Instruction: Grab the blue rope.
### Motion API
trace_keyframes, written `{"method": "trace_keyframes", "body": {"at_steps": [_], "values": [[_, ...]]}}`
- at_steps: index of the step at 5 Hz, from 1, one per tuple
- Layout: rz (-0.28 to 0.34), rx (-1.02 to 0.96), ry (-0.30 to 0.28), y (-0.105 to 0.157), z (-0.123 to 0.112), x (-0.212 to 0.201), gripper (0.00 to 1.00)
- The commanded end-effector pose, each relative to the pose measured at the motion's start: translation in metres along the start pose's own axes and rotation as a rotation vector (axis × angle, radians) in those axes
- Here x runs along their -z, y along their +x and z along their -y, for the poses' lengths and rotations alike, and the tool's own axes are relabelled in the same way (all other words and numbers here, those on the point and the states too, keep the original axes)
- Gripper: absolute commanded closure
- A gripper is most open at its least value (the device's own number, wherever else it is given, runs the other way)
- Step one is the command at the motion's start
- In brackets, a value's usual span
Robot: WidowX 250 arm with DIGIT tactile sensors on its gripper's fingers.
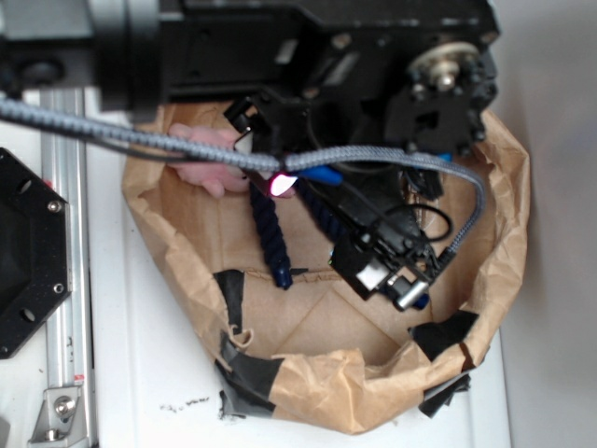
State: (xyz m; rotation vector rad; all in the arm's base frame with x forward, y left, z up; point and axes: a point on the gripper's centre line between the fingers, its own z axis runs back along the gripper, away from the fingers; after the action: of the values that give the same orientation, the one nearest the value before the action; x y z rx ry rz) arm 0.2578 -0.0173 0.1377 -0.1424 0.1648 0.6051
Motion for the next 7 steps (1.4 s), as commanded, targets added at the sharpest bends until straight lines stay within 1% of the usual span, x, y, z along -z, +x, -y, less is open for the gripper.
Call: {"method": "trace_keyframes", "body": {"at_steps": [1, 2, 3, 4, 5, 6, 7], "values": [[0.148, -0.124, -0.091, 0.016, -0.008, 0.014, 0.0], [0.159, -0.199, -0.09, 0.015, -0.011, 0.038, 0.0], [0.162, -0.195, -0.042, 0.007, -0.013, 0.07, 0.0], [0.157, -0.173, -0.018, 0.009, -0.012, 0.088, 0.0], [0.151, -0.167, 0.089, 0.006, -0.004, 0.126, 0.0], [0.114, -0.174, 0.075, 0.007, -0.005, 0.129, 1.0], [0.112, -0.187, 0.064, 0.01, -0.005, 0.12, 1.0]]}}
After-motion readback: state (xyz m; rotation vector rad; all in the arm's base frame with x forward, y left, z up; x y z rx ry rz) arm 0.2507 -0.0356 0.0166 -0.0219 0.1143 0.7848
